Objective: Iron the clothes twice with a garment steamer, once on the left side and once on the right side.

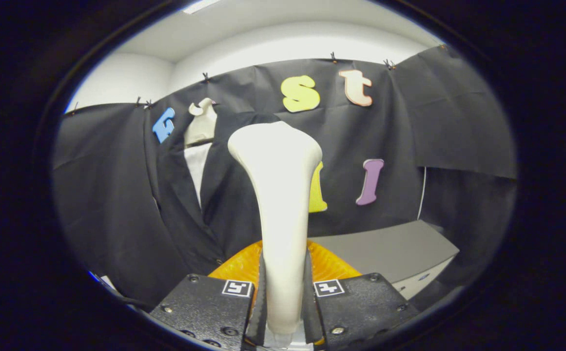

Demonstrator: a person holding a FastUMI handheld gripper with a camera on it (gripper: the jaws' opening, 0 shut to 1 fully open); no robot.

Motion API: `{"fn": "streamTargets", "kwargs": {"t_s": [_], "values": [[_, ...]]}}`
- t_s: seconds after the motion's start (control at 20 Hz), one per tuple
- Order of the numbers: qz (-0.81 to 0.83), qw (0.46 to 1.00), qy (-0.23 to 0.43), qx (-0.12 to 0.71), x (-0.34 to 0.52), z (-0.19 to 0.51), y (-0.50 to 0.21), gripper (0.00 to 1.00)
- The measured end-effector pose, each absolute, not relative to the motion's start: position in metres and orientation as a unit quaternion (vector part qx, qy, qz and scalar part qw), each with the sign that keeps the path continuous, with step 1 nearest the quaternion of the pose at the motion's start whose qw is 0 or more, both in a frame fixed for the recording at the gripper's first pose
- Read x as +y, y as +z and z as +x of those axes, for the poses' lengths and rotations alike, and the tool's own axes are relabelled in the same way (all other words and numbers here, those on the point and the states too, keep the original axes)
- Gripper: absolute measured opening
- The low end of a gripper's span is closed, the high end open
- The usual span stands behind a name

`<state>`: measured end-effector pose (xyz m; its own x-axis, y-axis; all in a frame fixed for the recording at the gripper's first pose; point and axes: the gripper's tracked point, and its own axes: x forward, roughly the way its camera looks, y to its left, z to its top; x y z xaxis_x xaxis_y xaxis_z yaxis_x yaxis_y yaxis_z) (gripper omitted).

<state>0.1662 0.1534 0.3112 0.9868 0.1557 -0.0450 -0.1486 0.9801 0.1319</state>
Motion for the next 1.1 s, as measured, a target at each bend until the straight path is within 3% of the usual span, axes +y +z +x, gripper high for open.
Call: {"fn": "streamTargets", "kwargs": {"t_s": [0.65, 1.1], "values": [[0.034, 0.992, 0.028, -0.119, 0.222, 0.24, 0.399, 0.33], [-0.002, 0.992, -0.023, -0.123, 0.242, 0.257, 0.375, 0.33]]}}
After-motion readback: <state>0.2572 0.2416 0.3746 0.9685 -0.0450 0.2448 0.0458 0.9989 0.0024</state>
